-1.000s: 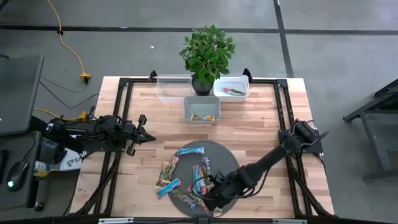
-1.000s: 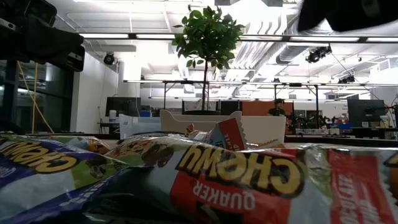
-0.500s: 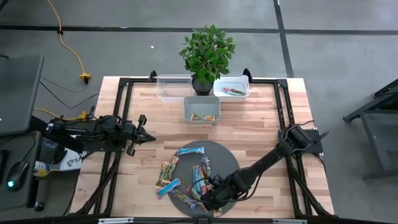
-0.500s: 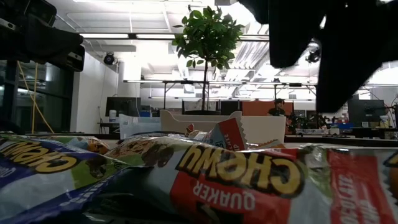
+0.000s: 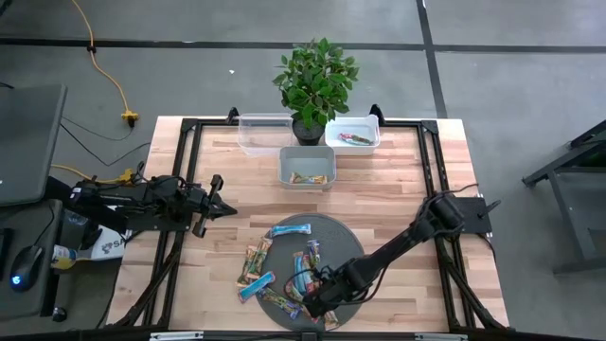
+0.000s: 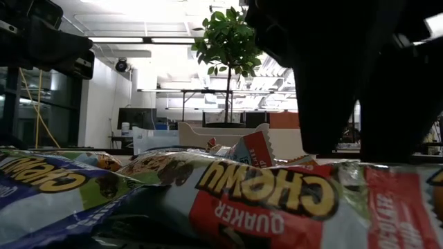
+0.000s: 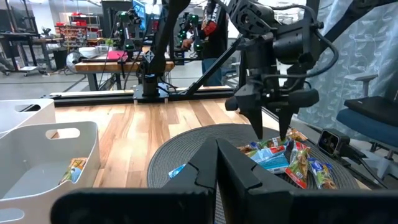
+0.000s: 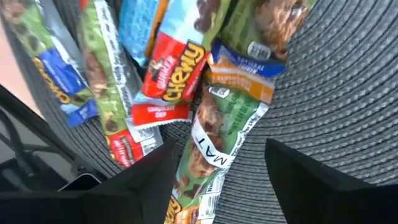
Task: Pick and place Granola Bars by type
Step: Put the orange granola bar into the gray bin
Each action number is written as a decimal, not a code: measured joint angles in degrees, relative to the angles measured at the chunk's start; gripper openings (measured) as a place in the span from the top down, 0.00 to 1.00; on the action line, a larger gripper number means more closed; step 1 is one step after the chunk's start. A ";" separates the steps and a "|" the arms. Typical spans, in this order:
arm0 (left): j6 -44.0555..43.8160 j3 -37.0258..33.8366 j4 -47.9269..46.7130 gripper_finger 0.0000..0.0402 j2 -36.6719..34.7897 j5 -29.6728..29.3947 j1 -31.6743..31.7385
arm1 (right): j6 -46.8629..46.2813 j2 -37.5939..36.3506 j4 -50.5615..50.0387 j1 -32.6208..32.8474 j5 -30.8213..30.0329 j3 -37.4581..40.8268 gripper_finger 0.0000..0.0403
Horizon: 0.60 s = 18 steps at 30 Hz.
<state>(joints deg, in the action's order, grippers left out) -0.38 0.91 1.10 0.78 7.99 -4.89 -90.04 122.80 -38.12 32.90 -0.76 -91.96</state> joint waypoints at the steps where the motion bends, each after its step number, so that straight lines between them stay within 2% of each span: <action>1: -0.02 -0.02 0.00 1.00 0.00 0.00 -0.02 | 0.00 0.28 0.18 -0.01 0.24 0.00 0.43; 18: -0.02 -0.02 -0.02 1.00 -0.02 -0.26 0.00 | 0.00 2.10 4.00 -1.55 1.75 0.00 0.46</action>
<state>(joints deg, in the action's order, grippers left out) -0.40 0.89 1.08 0.76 7.73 -4.89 -90.04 124.90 -34.12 31.35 0.99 -91.96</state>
